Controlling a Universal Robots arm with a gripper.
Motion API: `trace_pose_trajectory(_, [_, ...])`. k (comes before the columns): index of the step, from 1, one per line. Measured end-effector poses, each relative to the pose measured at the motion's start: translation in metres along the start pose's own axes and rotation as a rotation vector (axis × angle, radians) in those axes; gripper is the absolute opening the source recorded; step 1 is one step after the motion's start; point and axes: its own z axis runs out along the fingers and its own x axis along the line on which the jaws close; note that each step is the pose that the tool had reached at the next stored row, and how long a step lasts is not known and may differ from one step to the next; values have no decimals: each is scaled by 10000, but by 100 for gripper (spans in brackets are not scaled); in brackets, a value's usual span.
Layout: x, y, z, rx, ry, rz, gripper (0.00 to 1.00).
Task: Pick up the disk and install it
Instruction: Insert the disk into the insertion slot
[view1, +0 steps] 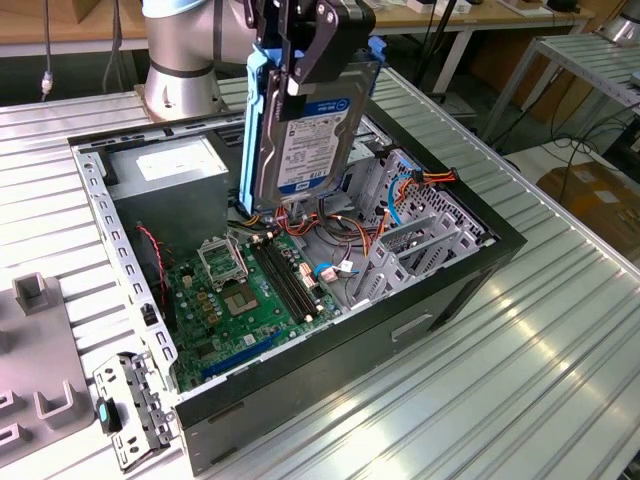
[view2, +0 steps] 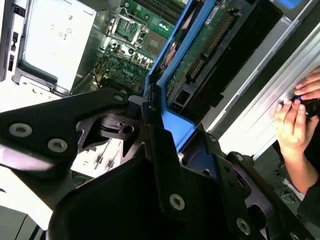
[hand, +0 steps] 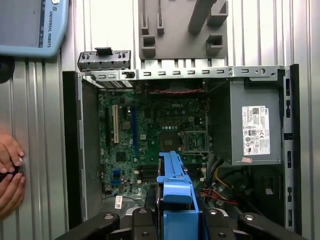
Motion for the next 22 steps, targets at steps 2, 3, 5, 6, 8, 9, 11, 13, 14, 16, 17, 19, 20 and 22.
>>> trace_pose_trajectory(2, [38, -2, 0, -1, 2, 0, 37])
trace_pose_trajectory(3, [73, -3, 1, -1, 2, 1, 37])
trace_pose_trajectory(5, [124, -5, 3, 0, 1, 1, 37])
trace_pose_trajectory(6, [172, -11, 4, -1, 1, 0, 37])
trace_pose_trajectory(8, [219, -45, 5, -2, 1, 0, 37])
trace_pose_trajectory(9, [222, -75, 5, -2, 0, 1, 37])
trace_pose_trajectory(11, [228, -208, 6, -2, 1, 0, 37])
trace_pose_trajectory(13, [231, -284, 7, -3, 1, 1, 37])
trace_pose_trajectory(14, [234, -326, 7, -3, 2, 0, 37])
trace_pose_trajectory(16, [245, -370, 8, -3, 2, 0, 37])
trace_pose_trajectory(17, [250, -381, 8, -2, 2, 0, 37])
trace_pose_trajectory(19, [267, -397, 11, -2, 1, 0, 37])
trace_pose_trajectory(20, [285, -404, 13, -3, 2, 1, 37])
trace_pose_trajectory(22, [350, -421, 19, -4, 3, -2, 37])
